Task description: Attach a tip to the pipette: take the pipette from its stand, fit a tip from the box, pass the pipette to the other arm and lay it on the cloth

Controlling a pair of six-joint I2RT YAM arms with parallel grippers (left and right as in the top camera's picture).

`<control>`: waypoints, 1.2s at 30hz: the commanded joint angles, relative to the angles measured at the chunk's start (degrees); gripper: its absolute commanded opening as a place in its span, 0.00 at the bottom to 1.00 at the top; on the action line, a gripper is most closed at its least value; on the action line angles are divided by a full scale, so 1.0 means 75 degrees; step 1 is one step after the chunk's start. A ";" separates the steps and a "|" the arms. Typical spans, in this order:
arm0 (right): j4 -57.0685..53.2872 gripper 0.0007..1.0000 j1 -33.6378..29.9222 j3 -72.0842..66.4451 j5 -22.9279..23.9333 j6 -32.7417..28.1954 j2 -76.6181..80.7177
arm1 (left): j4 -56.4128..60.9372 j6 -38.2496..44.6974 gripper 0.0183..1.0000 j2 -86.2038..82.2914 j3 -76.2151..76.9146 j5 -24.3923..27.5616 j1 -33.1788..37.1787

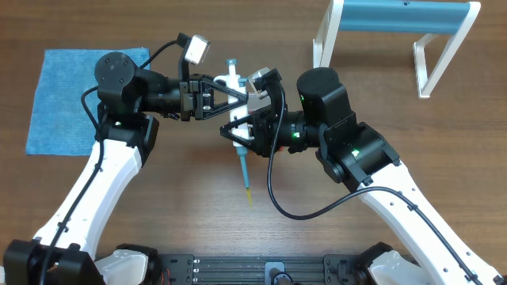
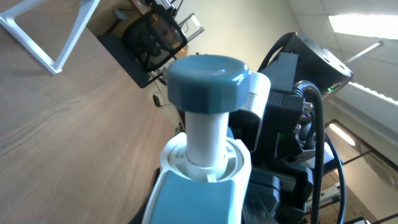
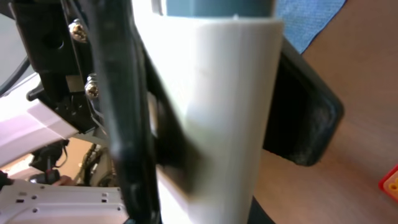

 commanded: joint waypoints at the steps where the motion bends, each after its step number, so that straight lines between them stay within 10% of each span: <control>1: -0.0082 0.80 0.0023 0.0012 -0.0061 0.0108 -0.0038 | -0.0137 0.0644 0.01 0.0023 0.0128 -0.0609 -0.0006; 11: -0.0831 0.81 -0.1448 0.0015 -0.0303 -0.0533 -0.0052 | -0.3832 0.2830 0.01 0.1049 0.0128 -0.0982 0.1437; 19: -0.0731 0.82 -0.2530 0.0015 -0.1766 -0.0530 -0.0052 | -0.8408 0.4176 0.01 0.1751 0.0166 -0.4820 0.3372; 29: -0.0743 0.82 -0.2535 0.0015 -0.1553 -0.0530 -0.0041 | -1.3618 0.7189 0.01 0.2565 0.4855 -0.7632 0.5907; 36: -0.2078 0.82 -0.2535 0.0015 -0.0251 -0.0519 -0.0029 | -1.5769 0.8422 0.01 0.5633 1.1033 -0.9623 0.6000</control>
